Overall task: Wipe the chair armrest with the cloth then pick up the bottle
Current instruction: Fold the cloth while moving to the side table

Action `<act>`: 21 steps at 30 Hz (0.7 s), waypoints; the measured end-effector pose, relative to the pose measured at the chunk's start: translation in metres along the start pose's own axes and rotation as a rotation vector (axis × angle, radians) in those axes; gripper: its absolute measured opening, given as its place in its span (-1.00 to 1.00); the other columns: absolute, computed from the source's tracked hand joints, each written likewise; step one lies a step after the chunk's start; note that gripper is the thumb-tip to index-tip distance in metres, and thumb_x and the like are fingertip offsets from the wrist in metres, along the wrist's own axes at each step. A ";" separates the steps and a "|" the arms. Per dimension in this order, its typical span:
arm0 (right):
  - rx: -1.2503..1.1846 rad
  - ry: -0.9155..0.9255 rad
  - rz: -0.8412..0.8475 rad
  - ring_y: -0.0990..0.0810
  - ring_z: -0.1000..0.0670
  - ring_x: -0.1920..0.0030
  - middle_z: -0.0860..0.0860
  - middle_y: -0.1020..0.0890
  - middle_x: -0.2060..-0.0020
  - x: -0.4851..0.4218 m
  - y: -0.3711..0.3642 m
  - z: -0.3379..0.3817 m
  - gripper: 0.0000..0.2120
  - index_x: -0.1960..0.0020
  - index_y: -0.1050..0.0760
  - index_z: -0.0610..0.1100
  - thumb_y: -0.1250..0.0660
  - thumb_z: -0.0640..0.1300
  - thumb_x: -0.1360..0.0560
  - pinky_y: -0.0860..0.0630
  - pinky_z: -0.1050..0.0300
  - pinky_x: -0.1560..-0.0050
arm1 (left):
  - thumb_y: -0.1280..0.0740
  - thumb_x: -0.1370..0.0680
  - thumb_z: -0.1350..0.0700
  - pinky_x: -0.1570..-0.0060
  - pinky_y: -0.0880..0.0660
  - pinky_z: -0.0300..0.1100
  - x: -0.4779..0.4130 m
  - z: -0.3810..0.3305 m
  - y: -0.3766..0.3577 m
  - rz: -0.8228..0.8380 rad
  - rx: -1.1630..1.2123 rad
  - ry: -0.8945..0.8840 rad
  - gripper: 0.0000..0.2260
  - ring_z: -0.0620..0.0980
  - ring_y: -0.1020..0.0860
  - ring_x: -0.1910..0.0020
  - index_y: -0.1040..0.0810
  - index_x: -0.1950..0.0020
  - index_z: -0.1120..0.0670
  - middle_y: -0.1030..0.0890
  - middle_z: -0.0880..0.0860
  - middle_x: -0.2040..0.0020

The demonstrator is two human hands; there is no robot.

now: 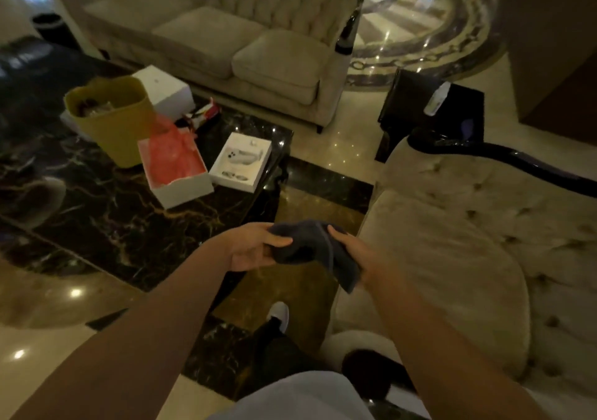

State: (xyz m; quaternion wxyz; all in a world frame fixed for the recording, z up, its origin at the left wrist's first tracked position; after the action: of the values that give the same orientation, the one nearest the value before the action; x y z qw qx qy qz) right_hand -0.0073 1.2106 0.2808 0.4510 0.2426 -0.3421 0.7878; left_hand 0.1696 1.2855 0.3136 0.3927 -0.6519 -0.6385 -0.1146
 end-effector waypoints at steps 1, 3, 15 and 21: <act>-0.024 -0.019 -0.027 -0.74 -0.16 0.07 -0.19 -0.72 -0.03 -0.005 0.001 0.002 -0.62 -0.34 -0.49 -0.15 -0.29 0.02 -0.60 -0.66 0.03 0.24 | -0.47 -0.42 0.23 0.00 -0.61 -0.03 -0.008 -0.001 0.005 -0.014 0.007 -0.011 -0.61 0.17 -0.63 -0.15 -0.58 -0.25 0.17 -0.65 0.19 -0.18; -0.028 -0.038 -0.088 -0.69 -0.25 -0.07 -0.22 -0.67 -0.15 -0.020 0.000 0.021 -0.61 -0.32 -0.50 -0.16 -0.28 0.06 -0.60 -0.64 -0.14 -0.01 | -0.36 -0.54 0.20 0.12 -0.63 -0.04 -0.030 -0.023 0.021 -0.100 0.046 -0.034 -0.73 0.17 -0.65 -0.09 -0.58 -0.23 0.18 -0.66 0.19 -0.15; 0.147 0.225 -0.344 -0.57 -0.15 -0.16 -0.07 -0.58 -0.15 -0.104 0.029 0.192 -0.74 -0.12 -0.50 0.05 -0.12 0.14 -0.65 -0.53 -0.24 -0.24 | -0.33 -0.54 -0.07 -0.02 -0.61 0.06 -0.182 -0.213 0.047 -0.304 -0.284 -0.302 -0.89 0.09 -0.60 -0.10 -0.65 0.01 -0.17 -0.62 0.06 -0.12; 0.215 0.374 -0.589 -0.59 0.10 0.05 0.09 -0.63 0.10 -0.119 0.096 0.264 -0.71 0.05 -0.56 0.09 -0.14 0.20 -0.61 -0.47 0.19 0.11 | -0.29 -0.55 0.21 0.09 -0.54 -0.10 -0.267 -0.285 -0.005 -0.132 -0.254 -0.208 -0.86 0.07 -0.61 0.04 -0.63 0.00 0.09 -0.65 0.11 0.05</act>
State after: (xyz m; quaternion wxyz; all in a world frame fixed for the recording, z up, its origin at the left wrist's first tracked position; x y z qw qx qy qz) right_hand -0.0157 0.9113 0.3390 0.6853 0.2287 -0.0842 0.6863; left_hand 0.2229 0.8991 0.3314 0.2306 -0.6614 -0.6974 -0.1517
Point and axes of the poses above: each hand's wrist, its own x-axis away from the middle knuckle, its own y-axis out of the back of the hand, z = x × y, the point moved 7 cm from there along -x, towards the middle knuckle
